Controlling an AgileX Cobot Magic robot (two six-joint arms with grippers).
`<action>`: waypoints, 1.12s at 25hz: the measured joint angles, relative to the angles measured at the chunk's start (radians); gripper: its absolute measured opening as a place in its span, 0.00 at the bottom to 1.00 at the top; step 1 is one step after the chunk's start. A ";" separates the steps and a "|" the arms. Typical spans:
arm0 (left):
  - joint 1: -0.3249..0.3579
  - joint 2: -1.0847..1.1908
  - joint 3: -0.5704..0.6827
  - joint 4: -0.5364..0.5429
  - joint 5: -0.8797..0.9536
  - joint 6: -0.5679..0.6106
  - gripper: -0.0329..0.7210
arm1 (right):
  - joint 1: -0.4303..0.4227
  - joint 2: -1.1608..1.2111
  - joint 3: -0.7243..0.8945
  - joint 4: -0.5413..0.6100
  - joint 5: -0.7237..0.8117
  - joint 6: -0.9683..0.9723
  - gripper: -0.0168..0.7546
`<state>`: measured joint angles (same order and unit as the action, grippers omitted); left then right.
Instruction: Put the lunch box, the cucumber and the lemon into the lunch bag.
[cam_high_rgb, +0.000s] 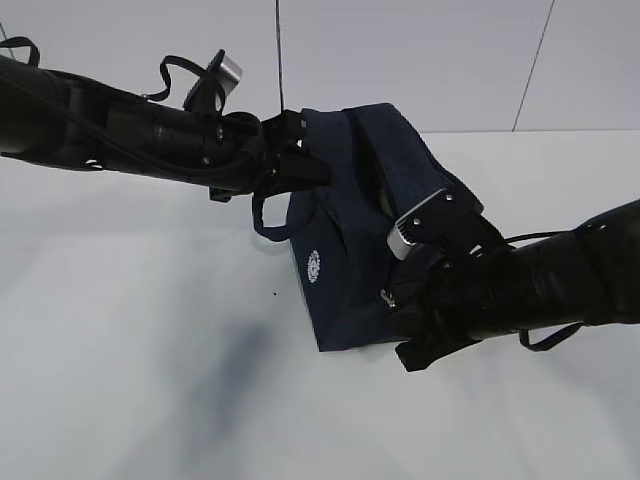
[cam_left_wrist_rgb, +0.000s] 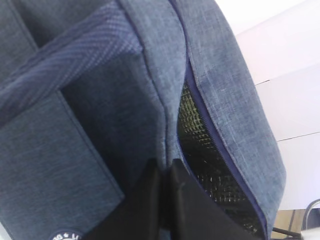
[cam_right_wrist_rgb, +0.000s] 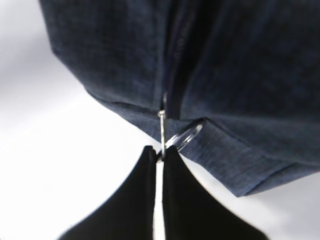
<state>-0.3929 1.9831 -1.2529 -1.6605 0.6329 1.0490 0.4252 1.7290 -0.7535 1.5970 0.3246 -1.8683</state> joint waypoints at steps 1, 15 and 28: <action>0.000 0.000 0.000 0.000 0.000 0.000 0.04 | 0.000 -0.002 0.000 -0.022 0.002 0.019 0.04; 0.000 0.000 0.000 0.000 0.000 0.000 0.04 | 0.000 -0.004 0.000 -0.095 -0.059 0.114 0.04; 0.000 0.000 0.000 0.000 0.000 0.000 0.04 | 0.000 -0.004 0.000 -0.061 -0.023 0.062 0.38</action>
<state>-0.3929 1.9831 -1.2529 -1.6605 0.6329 1.0490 0.4252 1.7252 -0.7535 1.5359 0.3017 -1.8060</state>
